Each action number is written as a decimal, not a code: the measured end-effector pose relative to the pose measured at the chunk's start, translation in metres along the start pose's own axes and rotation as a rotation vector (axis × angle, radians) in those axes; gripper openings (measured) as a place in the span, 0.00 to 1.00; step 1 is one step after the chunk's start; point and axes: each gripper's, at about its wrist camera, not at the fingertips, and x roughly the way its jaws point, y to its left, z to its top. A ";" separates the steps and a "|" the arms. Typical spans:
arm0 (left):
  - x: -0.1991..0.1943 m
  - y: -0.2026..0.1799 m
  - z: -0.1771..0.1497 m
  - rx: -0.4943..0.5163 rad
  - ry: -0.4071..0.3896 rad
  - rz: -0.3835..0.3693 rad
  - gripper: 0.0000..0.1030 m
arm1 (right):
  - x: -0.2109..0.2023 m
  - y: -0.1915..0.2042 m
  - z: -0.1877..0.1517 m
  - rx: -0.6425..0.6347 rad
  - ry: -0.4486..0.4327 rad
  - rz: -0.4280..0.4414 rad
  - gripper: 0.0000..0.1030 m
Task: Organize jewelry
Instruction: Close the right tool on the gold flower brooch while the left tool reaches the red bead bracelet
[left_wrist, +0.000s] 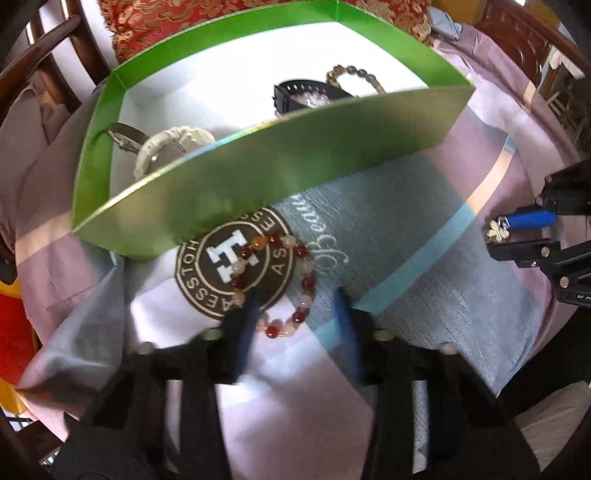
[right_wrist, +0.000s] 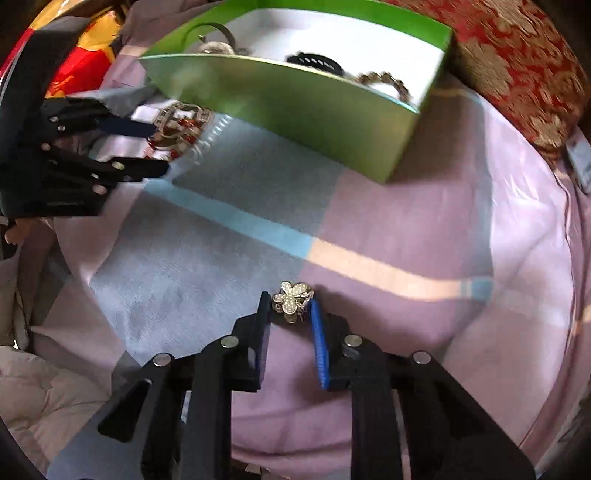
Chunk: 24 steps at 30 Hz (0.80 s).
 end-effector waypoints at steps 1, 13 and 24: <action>0.000 0.000 0.000 0.001 -0.001 -0.005 0.22 | 0.000 0.003 0.003 -0.006 -0.008 0.008 0.21; -0.023 0.014 -0.008 -0.035 -0.068 -0.011 0.16 | -0.025 0.000 0.036 -0.011 -0.126 0.022 0.21; -0.006 0.017 -0.001 -0.073 -0.051 0.042 0.46 | 0.009 0.001 0.042 -0.002 -0.097 0.057 0.21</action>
